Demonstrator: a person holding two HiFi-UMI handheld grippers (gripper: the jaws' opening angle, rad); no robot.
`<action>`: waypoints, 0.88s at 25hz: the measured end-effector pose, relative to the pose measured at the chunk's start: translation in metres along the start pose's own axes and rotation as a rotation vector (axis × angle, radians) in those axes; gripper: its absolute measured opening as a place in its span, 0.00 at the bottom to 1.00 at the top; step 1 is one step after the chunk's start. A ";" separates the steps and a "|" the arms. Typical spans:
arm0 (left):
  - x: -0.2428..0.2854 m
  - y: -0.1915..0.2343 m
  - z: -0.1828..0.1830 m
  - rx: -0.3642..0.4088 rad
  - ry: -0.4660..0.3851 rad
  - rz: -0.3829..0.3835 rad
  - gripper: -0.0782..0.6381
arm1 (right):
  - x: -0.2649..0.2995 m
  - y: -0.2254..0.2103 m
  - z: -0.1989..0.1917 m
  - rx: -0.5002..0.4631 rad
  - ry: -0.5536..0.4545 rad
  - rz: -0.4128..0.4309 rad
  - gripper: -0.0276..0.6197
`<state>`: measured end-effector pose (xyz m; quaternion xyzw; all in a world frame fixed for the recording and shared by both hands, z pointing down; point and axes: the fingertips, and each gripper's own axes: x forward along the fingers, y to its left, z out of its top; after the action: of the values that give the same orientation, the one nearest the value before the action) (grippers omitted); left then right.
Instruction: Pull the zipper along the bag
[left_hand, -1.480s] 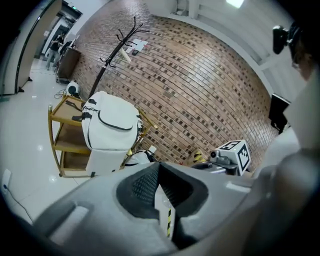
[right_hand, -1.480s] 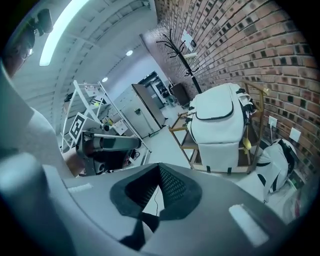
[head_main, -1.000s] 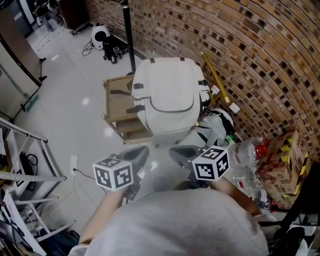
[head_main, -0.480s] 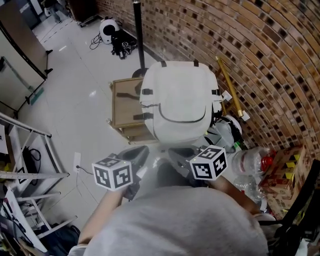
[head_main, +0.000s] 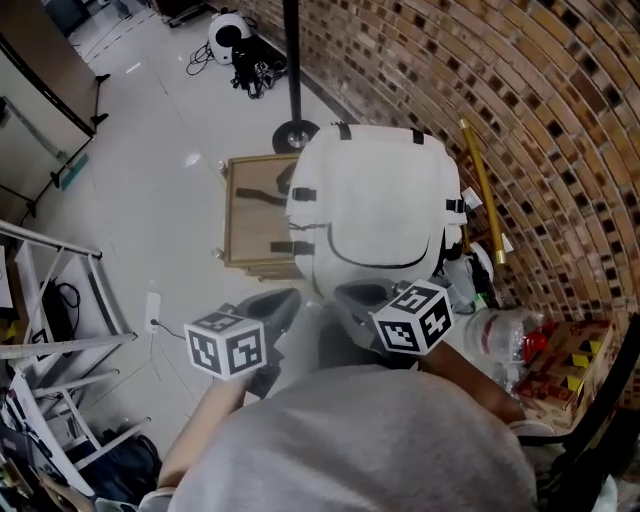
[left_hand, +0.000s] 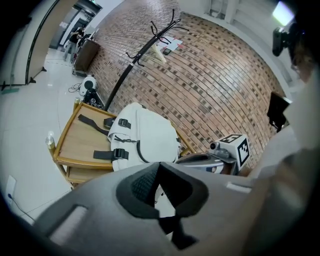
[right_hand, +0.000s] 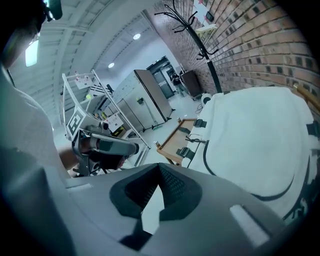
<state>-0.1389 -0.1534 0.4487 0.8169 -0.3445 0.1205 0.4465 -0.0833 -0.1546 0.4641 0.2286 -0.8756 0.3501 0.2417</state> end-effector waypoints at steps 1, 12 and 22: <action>0.002 0.003 0.002 -0.008 0.001 0.001 0.11 | 0.003 -0.005 0.002 -0.016 0.013 -0.007 0.04; 0.009 0.031 0.017 -0.084 -0.024 0.013 0.11 | 0.063 -0.045 0.047 -0.283 0.136 -0.053 0.18; -0.006 0.065 0.021 -0.167 -0.066 0.069 0.11 | 0.121 -0.072 0.065 -0.456 0.246 -0.125 0.21</action>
<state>-0.1896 -0.1911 0.4757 0.7680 -0.3960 0.0798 0.4969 -0.1534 -0.2767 0.5297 0.1777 -0.8801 0.1531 0.4129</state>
